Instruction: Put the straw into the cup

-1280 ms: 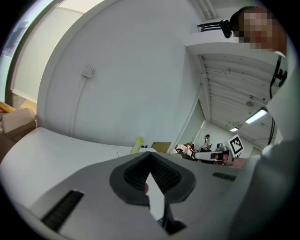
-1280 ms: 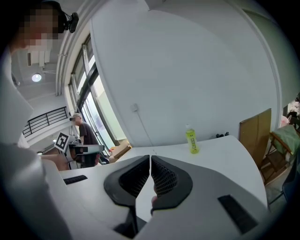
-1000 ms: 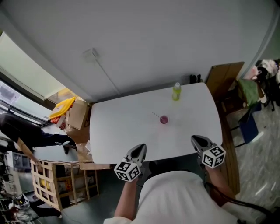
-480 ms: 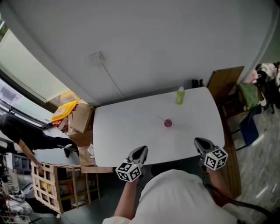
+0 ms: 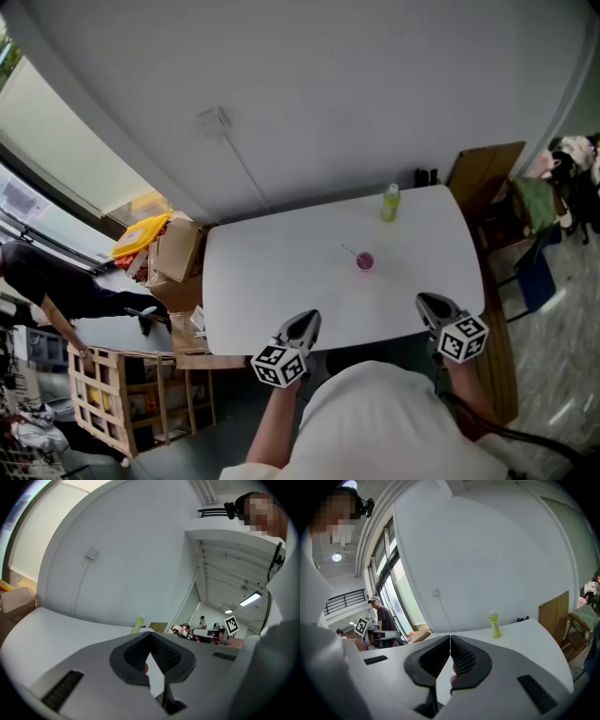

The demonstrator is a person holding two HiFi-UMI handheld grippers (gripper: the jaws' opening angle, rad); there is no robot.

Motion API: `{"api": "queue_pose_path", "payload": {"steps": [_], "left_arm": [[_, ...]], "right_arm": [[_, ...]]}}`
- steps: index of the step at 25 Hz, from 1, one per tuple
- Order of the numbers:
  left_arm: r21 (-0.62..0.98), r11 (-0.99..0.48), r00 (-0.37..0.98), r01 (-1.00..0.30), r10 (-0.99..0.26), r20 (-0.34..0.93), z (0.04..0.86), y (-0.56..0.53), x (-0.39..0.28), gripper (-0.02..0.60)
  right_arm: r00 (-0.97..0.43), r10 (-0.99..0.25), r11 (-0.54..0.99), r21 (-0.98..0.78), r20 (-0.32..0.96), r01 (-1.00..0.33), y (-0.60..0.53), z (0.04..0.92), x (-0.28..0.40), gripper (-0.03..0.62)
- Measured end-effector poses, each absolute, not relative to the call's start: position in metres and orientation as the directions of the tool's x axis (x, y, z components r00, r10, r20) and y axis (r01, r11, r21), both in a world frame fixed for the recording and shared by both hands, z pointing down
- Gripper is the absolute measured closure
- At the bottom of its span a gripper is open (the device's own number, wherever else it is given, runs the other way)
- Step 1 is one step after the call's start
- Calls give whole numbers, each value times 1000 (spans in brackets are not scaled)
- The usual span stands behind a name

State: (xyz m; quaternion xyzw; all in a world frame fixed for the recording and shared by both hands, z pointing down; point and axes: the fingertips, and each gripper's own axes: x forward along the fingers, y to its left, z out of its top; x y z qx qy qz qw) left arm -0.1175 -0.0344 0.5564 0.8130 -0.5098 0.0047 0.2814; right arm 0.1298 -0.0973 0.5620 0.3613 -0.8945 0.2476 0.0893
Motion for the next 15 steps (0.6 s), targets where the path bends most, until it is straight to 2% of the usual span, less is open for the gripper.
{"api": "queue_pose_path", "payload": {"steps": [15], "left_arm": [[470,-311,480,-826,-825,297,562,-34,-120,580]], "right_arm": [[-724,-602,618,-378,337,-689,-96,560,122,559]]}}
